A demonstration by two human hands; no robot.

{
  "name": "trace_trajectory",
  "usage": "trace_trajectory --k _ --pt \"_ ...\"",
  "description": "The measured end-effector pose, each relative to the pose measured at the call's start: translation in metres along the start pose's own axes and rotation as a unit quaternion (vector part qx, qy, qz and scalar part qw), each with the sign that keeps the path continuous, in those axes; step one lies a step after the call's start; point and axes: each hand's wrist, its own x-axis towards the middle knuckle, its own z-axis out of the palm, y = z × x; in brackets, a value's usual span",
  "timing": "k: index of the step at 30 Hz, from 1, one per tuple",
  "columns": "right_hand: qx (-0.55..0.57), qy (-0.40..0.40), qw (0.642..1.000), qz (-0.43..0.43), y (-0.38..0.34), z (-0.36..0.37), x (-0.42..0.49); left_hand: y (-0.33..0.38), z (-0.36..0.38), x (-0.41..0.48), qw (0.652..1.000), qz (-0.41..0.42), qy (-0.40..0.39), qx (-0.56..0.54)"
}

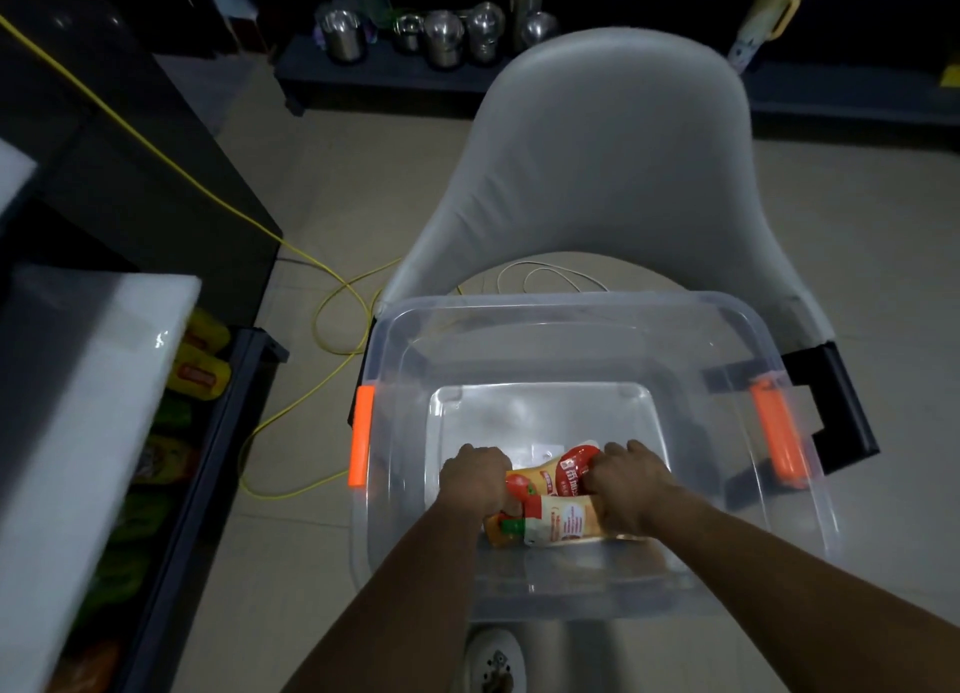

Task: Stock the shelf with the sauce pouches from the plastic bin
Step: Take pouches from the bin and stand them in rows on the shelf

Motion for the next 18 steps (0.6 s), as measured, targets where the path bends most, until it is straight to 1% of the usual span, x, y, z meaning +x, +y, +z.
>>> trace_trajectory --k 2,4,7,10,13,15,16,18 --pt "0.016 -0.009 1.000 -0.012 0.005 -0.001 -0.005 0.004 0.003 0.000 0.999 0.023 -0.021 -0.022" --pt "0.063 -0.028 0.998 -0.014 0.011 -0.004 -0.015 0.007 0.003 -0.004 0.997 0.038 -0.040 -0.045" --pt "0.118 -0.047 0.992 0.006 0.019 -0.017 -0.036 0.009 -0.007 -0.016 0.995 0.025 -0.051 -0.086" --pt "0.116 -0.019 0.993 0.018 0.026 -0.042 -0.061 0.009 -0.029 -0.036 0.984 -0.006 -0.041 -0.176" --pt "0.123 0.033 0.991 0.048 0.030 -0.069 -0.086 0.011 -0.053 -0.068 0.953 -0.034 -0.011 -0.301" --pt "0.182 0.078 0.975 0.097 0.027 -0.083 -0.101 0.016 -0.064 -0.094 0.924 -0.045 0.022 -0.379" --pt "0.235 0.100 0.960 0.119 0.023 -0.090 -0.110 0.020 -0.067 -0.109 0.905 -0.045 0.033 -0.421" --pt "0.365 0.139 0.909 0.144 0.010 -0.107 -0.128 0.029 -0.070 -0.140 0.853 -0.032 0.034 -0.520"
